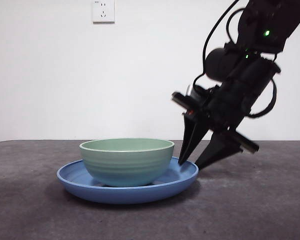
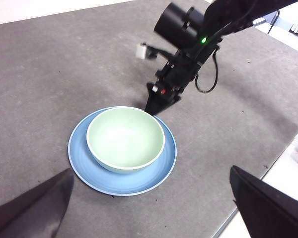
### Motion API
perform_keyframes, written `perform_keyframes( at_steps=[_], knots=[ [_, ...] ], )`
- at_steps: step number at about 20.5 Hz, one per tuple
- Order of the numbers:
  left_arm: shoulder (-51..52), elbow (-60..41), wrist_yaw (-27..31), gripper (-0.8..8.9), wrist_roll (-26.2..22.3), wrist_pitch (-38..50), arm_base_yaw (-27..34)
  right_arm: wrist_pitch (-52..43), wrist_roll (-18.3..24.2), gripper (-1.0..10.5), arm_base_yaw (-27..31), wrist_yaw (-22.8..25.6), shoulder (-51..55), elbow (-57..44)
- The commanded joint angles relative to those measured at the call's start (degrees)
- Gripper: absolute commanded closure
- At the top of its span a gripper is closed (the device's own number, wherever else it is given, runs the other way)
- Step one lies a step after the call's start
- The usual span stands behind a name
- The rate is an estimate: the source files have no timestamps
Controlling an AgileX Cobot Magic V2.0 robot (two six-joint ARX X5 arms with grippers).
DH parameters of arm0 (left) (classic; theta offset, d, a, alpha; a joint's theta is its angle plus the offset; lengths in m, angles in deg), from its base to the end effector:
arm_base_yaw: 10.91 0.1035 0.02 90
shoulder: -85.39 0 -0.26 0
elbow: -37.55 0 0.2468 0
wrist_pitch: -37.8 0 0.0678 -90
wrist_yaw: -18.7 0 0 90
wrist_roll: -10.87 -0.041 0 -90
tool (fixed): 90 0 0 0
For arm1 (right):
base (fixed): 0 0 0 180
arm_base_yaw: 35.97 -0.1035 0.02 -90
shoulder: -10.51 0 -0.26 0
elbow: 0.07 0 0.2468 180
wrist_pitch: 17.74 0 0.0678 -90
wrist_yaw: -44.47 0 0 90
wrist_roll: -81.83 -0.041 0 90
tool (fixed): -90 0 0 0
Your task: Place the green bowl on the blue plate
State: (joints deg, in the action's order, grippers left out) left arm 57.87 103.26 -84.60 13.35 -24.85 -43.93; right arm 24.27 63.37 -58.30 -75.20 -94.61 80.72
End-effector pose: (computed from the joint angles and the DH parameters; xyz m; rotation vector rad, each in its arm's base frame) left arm 0.0631 -0.0523 0.3316 0.0348 0.4492 -0.7862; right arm 0.3199 0.1534 0.1581 0.3409 1.3128 0.6031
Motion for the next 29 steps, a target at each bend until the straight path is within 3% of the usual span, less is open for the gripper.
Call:
perform_keyframes(
  at_steps=[1,6,11,17,29],
  knots=[
    [-0.2,0.4,-0.1,3.1,0.1,0.6,-0.2,0.9,0.5,8.0,0.9,1.4,5.1,1.3],
    [-0.2,0.4,-0.1,3.1,0.1,0.4,-0.2,8.2,2.7,6.2,1.8,1.8,20.7,1.3],
    [-0.2,0.4,-0.1,3.1,0.1,0.4,-0.2,21.5,7.0,4.5,1.8,7.6,38.1,1.3],
    [-0.2,0.4,-0.1,3.1,0.1,0.6,-0.2,38.3,13.4,4.2,1.7,12.2,53.9,1.1],
    [-0.2,0.4,-0.1,3.1,1.4,0.4,-0.2,42.4,16.0,4.2,1.7,11.5,72.1,0.8]
  ],
)
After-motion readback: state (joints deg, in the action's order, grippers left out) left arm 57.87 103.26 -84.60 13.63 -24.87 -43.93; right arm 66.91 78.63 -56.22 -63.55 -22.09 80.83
